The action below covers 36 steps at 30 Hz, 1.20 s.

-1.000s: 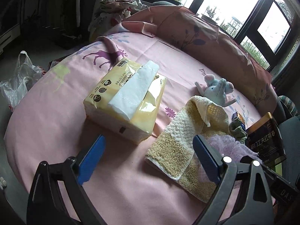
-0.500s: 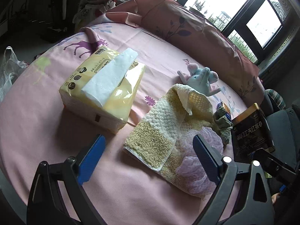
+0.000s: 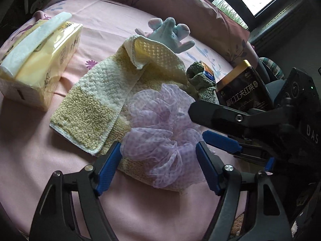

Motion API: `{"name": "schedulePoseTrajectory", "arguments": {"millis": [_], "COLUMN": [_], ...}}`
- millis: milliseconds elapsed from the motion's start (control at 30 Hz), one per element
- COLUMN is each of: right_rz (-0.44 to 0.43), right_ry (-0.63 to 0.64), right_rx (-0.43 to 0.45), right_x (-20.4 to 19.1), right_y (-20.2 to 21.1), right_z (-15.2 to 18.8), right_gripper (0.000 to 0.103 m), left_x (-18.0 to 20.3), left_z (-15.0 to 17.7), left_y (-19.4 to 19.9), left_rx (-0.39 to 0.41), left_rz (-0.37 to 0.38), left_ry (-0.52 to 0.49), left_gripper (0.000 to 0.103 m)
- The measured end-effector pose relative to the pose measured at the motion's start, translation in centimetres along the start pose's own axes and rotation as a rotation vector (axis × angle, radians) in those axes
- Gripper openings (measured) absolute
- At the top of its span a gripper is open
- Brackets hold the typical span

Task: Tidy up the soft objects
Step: 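Close the right tool on the purple mesh bath puff, then carry the bath puff with the right tool and release it into the green box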

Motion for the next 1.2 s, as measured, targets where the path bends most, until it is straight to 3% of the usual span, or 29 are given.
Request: {"name": "schedulePoseTrajectory", "arguments": {"millis": [67,200,333,533,1200], "right_rz": [0.011,0.044,0.047,0.020,-0.086], "right_ry": [-0.021,0.000,0.079,0.125,0.267], "right_rx": [-0.003,-0.005,0.002,-0.006,0.128], "right_x": [0.4,0.3,-1.1,-2.2,-6.0], "right_y": [-0.7,-1.8,-1.7,-1.4,3.9], "right_z": [0.0,0.3,1.2,1.8,4.5], "right_gripper": [0.082,0.056,0.040,0.040,0.042], "left_x": [0.0,0.6,0.8,0.7,3.3], "left_z": [0.2,0.3,0.3,0.1,-0.1], "left_y": [-0.6,-0.7,-0.6,0.3,6.1], "left_rx": [-0.014,-0.010,0.004,0.040,0.321], "left_rz": [0.018,-0.021,-0.030,0.011,0.020], "left_ry": [0.014,-0.032,-0.037,-0.032,-0.184], "left_gripper": [0.063,0.055,0.046,0.038,0.038]}}
Point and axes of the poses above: each gripper's, at about its wrist camera, not at the fingertips, and y roughly against the way its jaws point, x to its right, z to its underside, the point moved 1 cm from there along -y, roughly the way its jaws point, and after that the axes turned 12 degrees about -y, right-handed, at the moved point
